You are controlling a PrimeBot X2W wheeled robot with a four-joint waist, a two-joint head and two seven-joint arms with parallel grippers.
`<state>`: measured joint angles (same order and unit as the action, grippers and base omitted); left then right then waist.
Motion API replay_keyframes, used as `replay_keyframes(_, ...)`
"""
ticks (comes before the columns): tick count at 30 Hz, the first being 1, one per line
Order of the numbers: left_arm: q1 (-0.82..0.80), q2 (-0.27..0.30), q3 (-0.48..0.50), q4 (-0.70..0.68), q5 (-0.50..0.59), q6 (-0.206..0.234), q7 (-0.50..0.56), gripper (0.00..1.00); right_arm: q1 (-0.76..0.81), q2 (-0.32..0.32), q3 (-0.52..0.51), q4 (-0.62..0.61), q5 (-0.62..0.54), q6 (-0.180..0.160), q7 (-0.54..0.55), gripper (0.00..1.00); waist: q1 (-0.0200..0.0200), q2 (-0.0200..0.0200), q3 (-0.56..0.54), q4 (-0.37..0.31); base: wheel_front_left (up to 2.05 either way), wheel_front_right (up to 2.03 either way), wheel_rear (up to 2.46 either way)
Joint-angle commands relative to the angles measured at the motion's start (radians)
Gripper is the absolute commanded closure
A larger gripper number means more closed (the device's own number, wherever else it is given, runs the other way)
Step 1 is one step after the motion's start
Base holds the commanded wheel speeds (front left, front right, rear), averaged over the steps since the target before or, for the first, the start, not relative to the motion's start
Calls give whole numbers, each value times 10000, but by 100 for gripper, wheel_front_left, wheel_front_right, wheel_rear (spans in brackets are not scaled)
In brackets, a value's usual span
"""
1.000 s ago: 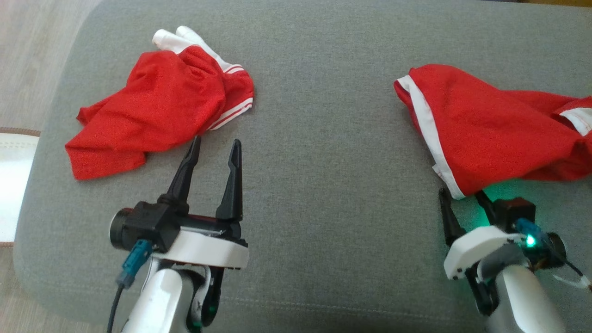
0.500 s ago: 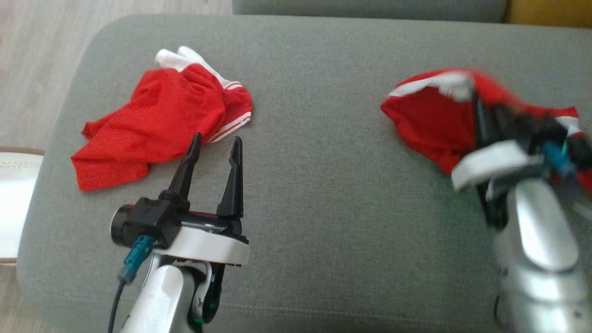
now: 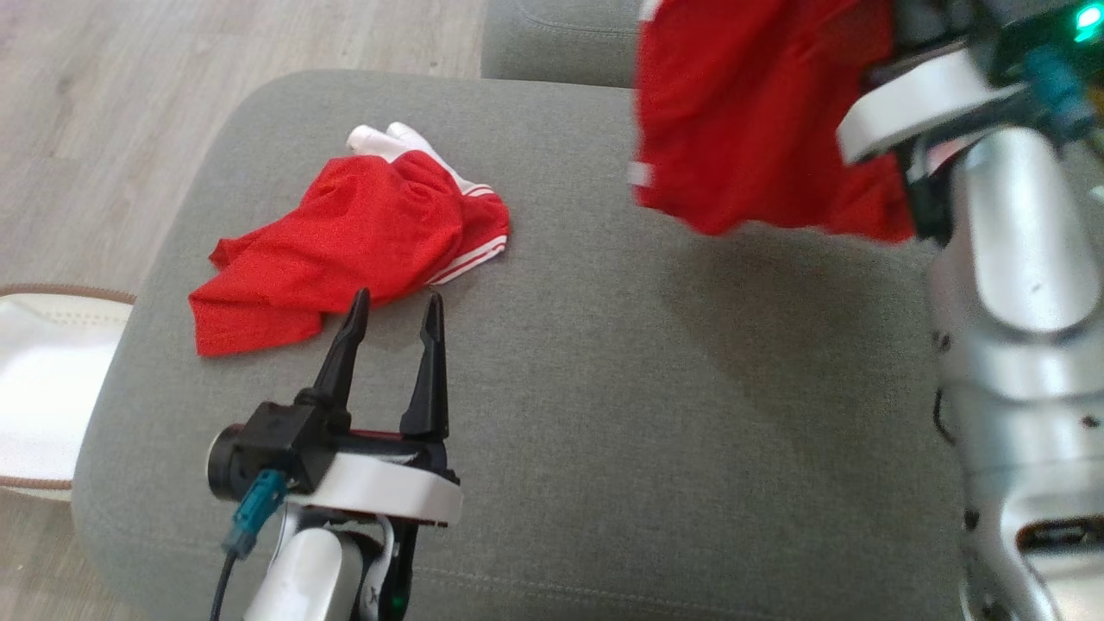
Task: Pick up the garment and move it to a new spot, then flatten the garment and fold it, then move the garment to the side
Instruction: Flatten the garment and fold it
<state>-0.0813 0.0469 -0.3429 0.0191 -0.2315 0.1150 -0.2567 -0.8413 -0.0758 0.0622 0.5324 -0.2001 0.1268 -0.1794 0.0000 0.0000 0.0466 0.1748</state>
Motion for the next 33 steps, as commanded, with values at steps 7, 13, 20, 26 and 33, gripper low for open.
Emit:
replay_keyframes(7, -278, 33, 281, -498, -70, 24, -51, 0, 2607, -565, 1592, -565, 768, 39, 93, 100, 0, 0, 130, -516, 0, 0, 0)
replay_keyframes(13, -365, 33, 367, -514, 46, -40, -51, 0, 5243, -1928, 2573, -1887, 1682, 39, 919, 100, 0, 0, 316, -1052, 0, 0, 0)
replay_keyframes(20, -562, 33, 364, -491, 127, -197, -51, 0, 6688, -3849, 3385, -3340, 2158, 39, 2114, 100, 0, 0, 484, -1506, 0, 0, 0)
replay_keyframes(26, -646, 33, 307, -437, 162, -240, -51, 0, 7358, -4536, 3753, -3714, 2564, 39, 2764, 100, 0, 0, 577, -1625, 0, 0, 0)
replay_keyframes(33, -680, 33, 311, -408, 180, -260, -51, 0, 7769, -4452, 3391, -3571, 2863, 39, 3206, 18, 0, 0, 603, -1652, 0, 0, 0)
